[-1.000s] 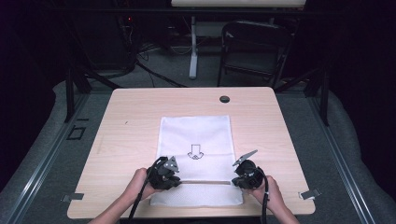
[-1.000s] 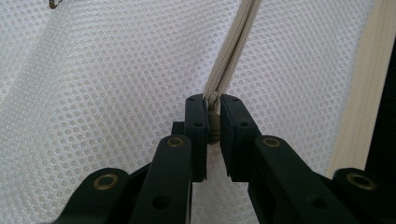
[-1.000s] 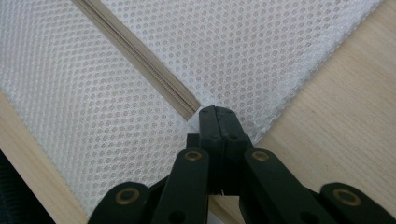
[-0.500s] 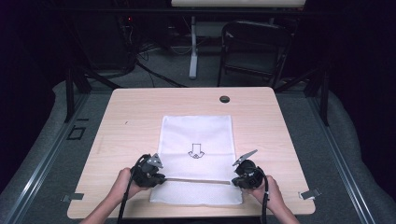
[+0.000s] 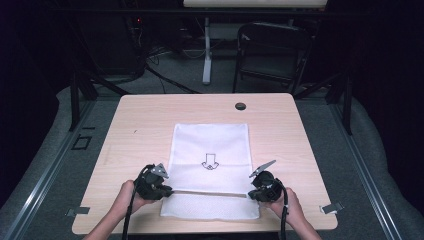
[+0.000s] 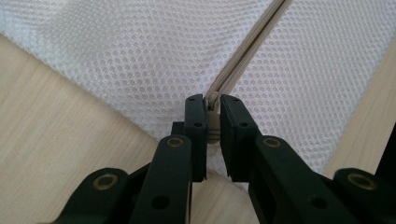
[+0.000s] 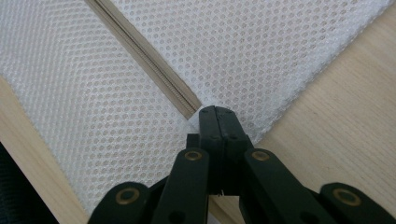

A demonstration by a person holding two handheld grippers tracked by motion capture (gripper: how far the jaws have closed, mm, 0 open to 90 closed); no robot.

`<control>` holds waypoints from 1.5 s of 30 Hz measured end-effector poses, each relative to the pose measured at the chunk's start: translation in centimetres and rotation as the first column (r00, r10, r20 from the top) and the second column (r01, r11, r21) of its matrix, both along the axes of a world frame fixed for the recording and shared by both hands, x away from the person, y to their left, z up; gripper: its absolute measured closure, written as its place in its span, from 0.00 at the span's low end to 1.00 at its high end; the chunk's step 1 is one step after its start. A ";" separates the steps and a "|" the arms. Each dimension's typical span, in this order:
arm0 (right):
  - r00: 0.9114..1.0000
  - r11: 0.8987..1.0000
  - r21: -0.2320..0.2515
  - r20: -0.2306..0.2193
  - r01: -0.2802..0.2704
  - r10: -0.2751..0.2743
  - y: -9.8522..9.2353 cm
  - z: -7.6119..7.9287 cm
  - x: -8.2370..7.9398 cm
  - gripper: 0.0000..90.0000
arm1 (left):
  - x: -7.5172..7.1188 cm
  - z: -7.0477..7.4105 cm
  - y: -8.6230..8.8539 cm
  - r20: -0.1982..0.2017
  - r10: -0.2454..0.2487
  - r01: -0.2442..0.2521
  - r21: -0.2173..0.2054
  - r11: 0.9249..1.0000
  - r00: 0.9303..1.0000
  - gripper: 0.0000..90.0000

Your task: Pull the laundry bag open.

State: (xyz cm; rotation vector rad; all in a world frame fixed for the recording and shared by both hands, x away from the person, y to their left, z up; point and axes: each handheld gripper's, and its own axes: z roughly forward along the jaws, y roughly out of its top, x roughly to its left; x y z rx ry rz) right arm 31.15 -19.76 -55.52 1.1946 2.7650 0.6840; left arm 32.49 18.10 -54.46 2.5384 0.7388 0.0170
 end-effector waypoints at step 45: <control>0.993 0.996 0.088 0.115 0.006 -0.016 -1.0 3.9 -0.9 0.19 | -0.6 2.6 2.0 -0.007 0.184 -0.183 -0.110 0.977 0.983 0.18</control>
